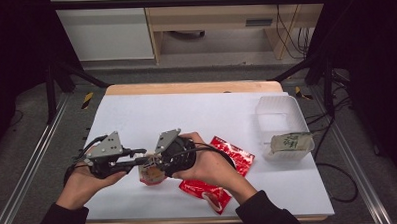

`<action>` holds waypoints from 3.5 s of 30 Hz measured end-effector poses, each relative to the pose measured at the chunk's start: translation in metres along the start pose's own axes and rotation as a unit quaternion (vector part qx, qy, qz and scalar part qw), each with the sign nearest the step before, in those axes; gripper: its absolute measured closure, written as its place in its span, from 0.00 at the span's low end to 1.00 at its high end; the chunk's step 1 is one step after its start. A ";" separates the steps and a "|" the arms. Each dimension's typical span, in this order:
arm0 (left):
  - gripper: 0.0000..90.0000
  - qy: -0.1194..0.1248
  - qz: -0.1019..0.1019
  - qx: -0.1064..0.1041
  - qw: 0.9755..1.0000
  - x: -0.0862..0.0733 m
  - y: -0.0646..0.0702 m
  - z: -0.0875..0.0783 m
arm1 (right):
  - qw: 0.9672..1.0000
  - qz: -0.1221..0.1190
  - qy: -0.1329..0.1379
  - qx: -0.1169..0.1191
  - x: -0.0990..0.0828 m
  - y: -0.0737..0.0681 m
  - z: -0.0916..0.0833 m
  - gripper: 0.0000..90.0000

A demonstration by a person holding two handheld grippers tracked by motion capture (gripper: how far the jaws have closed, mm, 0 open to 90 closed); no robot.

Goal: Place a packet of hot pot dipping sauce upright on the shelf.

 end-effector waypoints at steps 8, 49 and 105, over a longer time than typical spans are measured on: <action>0.81 0.002 0.006 -0.008 1.000 0.003 0.004 -0.001 | 1.000 -0.011 -0.004 0.010 0.010 0.001 0.000 0.43; 0.15 0.029 -0.091 0.107 0.990 -0.092 -0.019 0.005 | 0.997 -0.042 -0.054 -0.039 -0.007 0.051 -0.075 0.97; 0.11 0.018 -0.124 0.145 0.982 -0.119 -0.027 0.003 | 0.982 0.020 -0.034 -0.185 -0.106 0.169 -0.211 0.97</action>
Point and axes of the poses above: each handheld gripper's, and its own axes: z roughly forward along the jaws, x roughly out of its top, y roughly to its right, the point moved 8 cm from there along z, roughly forward along the jaws, and after that the axes turned 2 degrees about -y, right-handed, at the moved point
